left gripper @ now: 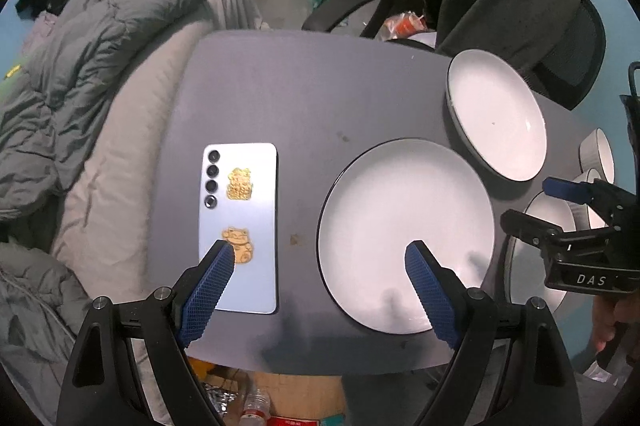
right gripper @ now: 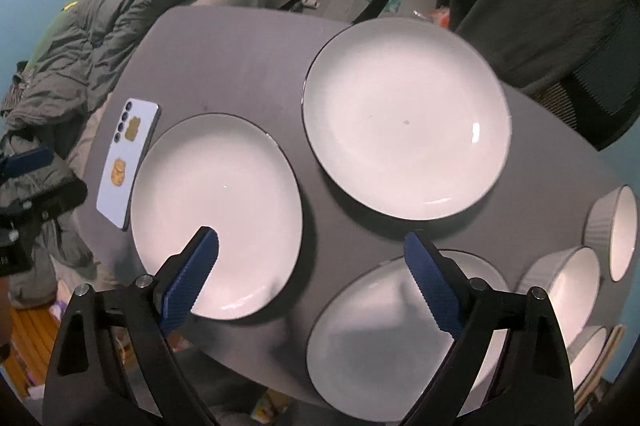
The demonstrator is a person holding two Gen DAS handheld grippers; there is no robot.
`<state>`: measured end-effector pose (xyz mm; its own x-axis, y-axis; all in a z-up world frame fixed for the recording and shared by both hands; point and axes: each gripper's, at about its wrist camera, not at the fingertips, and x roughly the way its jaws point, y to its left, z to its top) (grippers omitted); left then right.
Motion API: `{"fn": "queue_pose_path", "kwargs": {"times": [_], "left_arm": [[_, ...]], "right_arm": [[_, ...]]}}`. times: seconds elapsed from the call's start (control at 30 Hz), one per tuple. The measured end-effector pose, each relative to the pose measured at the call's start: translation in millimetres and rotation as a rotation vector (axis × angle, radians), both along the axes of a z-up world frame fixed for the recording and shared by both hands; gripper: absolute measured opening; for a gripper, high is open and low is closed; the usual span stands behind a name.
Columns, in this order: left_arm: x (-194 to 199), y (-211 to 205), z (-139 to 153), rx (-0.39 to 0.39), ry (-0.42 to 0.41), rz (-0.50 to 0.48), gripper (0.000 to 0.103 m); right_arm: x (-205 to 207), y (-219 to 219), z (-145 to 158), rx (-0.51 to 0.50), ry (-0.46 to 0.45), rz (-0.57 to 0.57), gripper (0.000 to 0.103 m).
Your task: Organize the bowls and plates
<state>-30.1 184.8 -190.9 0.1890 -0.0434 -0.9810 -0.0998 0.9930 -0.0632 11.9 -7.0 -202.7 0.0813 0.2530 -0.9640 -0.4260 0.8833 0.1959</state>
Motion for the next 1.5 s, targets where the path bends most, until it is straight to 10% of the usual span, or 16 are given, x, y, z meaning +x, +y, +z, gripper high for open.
{"fn": "queue_pose_path", "kwargs": {"times": [0.47,1.03,1.5], "left_arm": [[13,2,-50,-0.054,0.065,-0.033,0.087],[20,9,-83,-0.094,0.168,-0.025,0.034],[24,-4,-77,-0.086,0.154,-0.119,0.026]], "right_arm": [[4,12,-45,-0.017,0.102,-0.023,0.067],[2,13,-60,-0.047,0.119,-0.091,0.038],[9,9,-61,-0.011,0.161,-0.118,0.026]]}}
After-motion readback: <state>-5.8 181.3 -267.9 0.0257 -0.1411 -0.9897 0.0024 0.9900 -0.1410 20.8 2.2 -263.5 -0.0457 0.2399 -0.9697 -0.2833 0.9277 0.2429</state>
